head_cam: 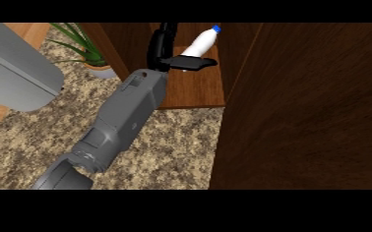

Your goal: Pick up the bottled water, place it into the cabinet and close the cabinet

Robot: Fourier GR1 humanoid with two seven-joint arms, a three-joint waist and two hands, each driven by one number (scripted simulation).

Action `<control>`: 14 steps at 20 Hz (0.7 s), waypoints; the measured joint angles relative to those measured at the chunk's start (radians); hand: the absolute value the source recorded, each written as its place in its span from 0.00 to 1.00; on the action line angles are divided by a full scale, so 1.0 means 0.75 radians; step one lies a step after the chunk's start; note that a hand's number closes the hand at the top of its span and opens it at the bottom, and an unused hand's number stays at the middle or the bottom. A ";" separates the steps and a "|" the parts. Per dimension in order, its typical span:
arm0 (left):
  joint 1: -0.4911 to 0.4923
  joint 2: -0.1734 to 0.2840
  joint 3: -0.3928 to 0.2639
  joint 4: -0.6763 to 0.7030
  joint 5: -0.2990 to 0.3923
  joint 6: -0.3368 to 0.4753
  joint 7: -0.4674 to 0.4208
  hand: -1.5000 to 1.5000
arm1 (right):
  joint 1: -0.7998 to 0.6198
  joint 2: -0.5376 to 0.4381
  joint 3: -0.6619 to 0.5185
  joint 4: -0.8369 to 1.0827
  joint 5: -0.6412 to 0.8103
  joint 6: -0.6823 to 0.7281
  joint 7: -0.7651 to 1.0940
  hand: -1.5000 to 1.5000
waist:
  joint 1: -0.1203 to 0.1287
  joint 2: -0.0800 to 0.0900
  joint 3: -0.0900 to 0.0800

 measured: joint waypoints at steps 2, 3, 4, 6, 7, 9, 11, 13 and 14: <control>0.062 0.000 -0.040 -0.091 0.031 -0.011 0.015 0.00 | 0.003 -0.008 -0.020 -0.003 -0.002 0.009 0.004 0.00 | 0.010 -0.006 0.000; 0.089 0.000 -0.056 -0.139 0.038 -0.011 0.032 0.00 | 0.000 -0.010 -0.027 -0.006 -0.002 0.010 0.012 0.00 | 0.019 -0.008 0.000; 0.116 0.000 -0.080 -0.196 0.051 0.005 0.049 0.00 | 0.000 -0.005 -0.026 -0.006 -0.002 0.009 0.011 0.00 | 0.024 -0.010 0.000; 0.198 0.000 -0.123 -0.314 0.056 0.020 0.080 1.00 | -0.004 -0.002 -0.023 -0.007 -0.001 0.006 0.025 0.00 | 0.041 -0.015 0.000; 0.233 0.002 -0.134 -0.372 0.051 0.024 0.104 1.00 | 0.003 -0.005 -0.026 -0.007 -0.001 0.009 0.028 0.00 | 0.046 -0.016 0.000; 0.323 0.002 -0.176 -0.487 0.053 0.045 0.130 1.00 | -0.016 -0.002 -0.017 -0.012 0.001 0.001 0.056 0.00 | 0.057 -0.019 0.000; 0.419 0.022 -0.203 -0.613 0.048 0.053 0.172 1.00 | -0.035 -0.003 -0.010 -0.010 0.005 -0.004 0.070 0.00 | 0.068 -0.021 0.000; 0.528 0.047 -0.234 -0.738 0.038 0.062 0.201 1.00 | -0.037 -0.021 0.002 -0.007 0.011 0.011 0.061 0.00 | 0.074 -0.022 0.000; 0.575 0.064 -0.243 -0.787 0.033 0.062 0.205 1.00 | -0.045 -0.035 0.011 -0.007 0.014 0.020 0.069 1.00 | 0.074 -0.021 0.000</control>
